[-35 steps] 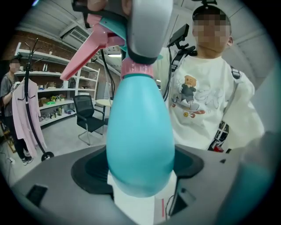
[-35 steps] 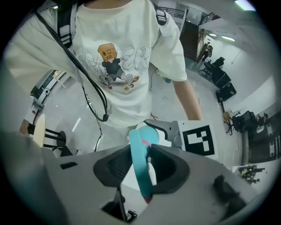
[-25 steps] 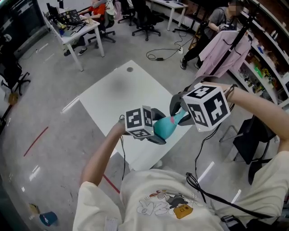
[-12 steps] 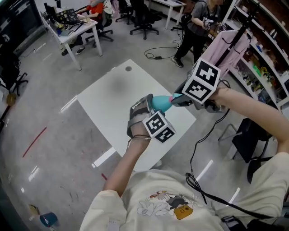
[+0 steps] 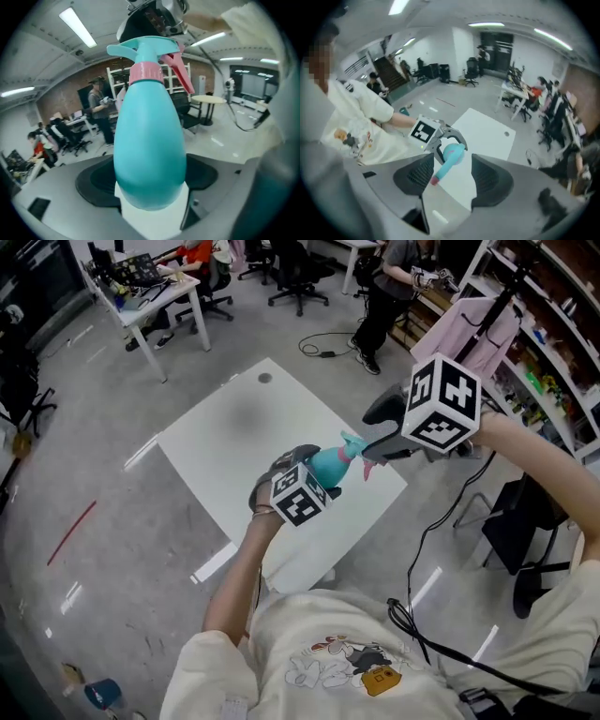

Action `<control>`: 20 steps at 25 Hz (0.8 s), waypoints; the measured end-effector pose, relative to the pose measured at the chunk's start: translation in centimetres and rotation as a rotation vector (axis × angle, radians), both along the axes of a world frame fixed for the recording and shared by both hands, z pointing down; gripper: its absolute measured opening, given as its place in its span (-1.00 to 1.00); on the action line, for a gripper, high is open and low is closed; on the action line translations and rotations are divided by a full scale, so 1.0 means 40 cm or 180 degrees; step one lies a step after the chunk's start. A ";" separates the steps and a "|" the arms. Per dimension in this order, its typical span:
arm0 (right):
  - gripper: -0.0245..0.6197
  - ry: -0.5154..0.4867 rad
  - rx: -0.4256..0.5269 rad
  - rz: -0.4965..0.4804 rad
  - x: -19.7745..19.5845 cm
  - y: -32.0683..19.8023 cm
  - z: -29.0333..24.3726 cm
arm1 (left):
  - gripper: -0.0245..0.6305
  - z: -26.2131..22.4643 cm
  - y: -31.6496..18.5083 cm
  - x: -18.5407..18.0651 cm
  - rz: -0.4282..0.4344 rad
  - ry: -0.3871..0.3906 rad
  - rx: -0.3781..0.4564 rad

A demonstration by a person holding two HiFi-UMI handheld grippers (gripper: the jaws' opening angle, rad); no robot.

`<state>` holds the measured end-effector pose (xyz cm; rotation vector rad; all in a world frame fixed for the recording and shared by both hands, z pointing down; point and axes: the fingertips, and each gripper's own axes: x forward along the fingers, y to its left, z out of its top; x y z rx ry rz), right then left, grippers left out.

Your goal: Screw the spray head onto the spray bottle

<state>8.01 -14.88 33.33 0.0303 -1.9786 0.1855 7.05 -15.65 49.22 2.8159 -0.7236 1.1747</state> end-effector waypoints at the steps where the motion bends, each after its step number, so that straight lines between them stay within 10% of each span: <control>1: -0.19 -0.0016 0.0140 -0.0288 0.000 0.007 -0.023 | 0.31 0.000 0.029 0.008 0.0344 0.0110 -0.0124; 5: -0.18 0.0059 0.0595 -0.1616 0.000 0.073 -0.082 | 0.31 -0.054 0.175 0.024 0.1779 0.0719 -0.0571; 11: -0.18 0.0021 0.0857 -0.2697 -0.050 0.201 -0.039 | 0.31 -0.139 0.327 0.016 0.2821 0.0996 -0.1196; 20: -0.19 0.0252 0.0427 -0.3156 -0.049 0.293 0.016 | 0.31 -0.158 0.366 0.028 0.3104 0.0843 -0.1244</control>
